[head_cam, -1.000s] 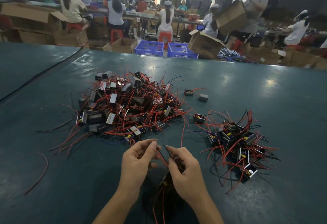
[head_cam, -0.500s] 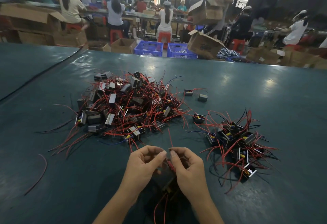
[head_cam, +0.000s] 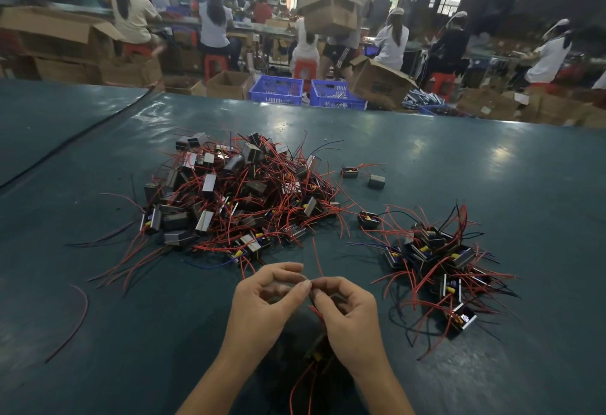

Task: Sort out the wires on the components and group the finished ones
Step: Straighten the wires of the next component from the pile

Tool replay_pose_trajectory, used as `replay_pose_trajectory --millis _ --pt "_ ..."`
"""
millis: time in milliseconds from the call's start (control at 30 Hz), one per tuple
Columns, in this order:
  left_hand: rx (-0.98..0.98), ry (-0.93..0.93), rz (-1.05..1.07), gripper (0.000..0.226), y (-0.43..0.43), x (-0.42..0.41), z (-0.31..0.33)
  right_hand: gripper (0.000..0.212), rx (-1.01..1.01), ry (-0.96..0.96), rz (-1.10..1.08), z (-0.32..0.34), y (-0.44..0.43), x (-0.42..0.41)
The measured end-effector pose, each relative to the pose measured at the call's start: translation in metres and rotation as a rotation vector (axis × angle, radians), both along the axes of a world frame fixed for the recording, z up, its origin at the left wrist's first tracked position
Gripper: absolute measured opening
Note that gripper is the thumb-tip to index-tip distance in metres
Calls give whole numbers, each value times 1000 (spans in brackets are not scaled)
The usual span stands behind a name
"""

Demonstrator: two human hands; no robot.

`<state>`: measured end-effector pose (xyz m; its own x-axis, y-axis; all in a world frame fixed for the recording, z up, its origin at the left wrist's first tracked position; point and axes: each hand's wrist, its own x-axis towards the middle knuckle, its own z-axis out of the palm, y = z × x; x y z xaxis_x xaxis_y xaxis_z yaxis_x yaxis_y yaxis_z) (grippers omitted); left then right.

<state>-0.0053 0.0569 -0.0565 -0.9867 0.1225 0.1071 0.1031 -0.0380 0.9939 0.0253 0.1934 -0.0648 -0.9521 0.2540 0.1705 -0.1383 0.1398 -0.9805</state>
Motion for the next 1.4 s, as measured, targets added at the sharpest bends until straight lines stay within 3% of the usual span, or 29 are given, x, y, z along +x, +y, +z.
replay_pose_trajectory --millis 300,467,733,933,1100,1400 --pt "-26 41 -11 17 -2 -1 3 32 -23 5 43 4 -2 4" --pt "7 37 -30 14 -3 0 5 17 -45 12 63 6 -2 5" --pt "36 -2 -50 20 -8 -2 8 17 -69 9 84 2 -3 3" --pt "23 -5 -55 22 -12 -4 8 32 -55 39 96 3 -1 4" --pt "-134 43 -154 6 -18 -6 9 35 -64 44 54 4 -2 4" --pt "-407 223 -132 10 -24 -7 10 19 100 44 77 -2 -1 5"
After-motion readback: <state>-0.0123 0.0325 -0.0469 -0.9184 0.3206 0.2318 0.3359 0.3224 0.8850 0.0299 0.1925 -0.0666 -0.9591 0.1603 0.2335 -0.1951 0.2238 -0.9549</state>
